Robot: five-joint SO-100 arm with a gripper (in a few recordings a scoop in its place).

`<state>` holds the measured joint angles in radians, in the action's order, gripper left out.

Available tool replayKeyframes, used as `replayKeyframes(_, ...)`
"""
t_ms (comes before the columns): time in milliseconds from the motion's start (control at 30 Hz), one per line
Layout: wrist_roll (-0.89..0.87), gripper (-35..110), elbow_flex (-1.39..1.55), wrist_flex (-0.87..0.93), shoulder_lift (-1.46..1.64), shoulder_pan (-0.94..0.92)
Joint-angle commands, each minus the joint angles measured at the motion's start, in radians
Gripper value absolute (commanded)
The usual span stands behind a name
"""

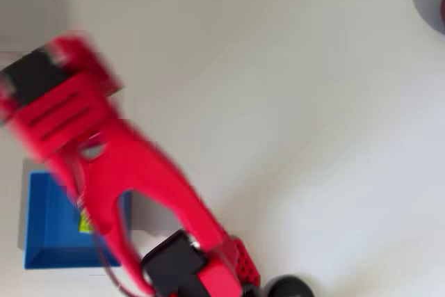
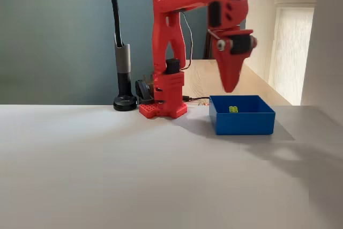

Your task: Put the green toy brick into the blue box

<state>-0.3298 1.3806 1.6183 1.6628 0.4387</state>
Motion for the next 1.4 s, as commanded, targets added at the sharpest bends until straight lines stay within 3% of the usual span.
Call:
replayKeyframes(0, 0.046, 0, 0.0, -0.044, 0.084, -0.241)
replayKeyframes(200, 0.12, 0, 0.115, -0.206, 0.1, -0.403)
replayKeyframes(467, 0.08, 0, 0.224, -0.299, 0.201, -0.499)
replayKeyframes(900, 0.215, 0, 1.003, -0.723, 0.9, -0.543)
replayKeyframes(1133, 0.253, 0, 1.422, -0.85, 1.236, -0.569)
replayKeyframes(1367, 0.222, 0, 1.666, -0.853, 1.45, -0.569)
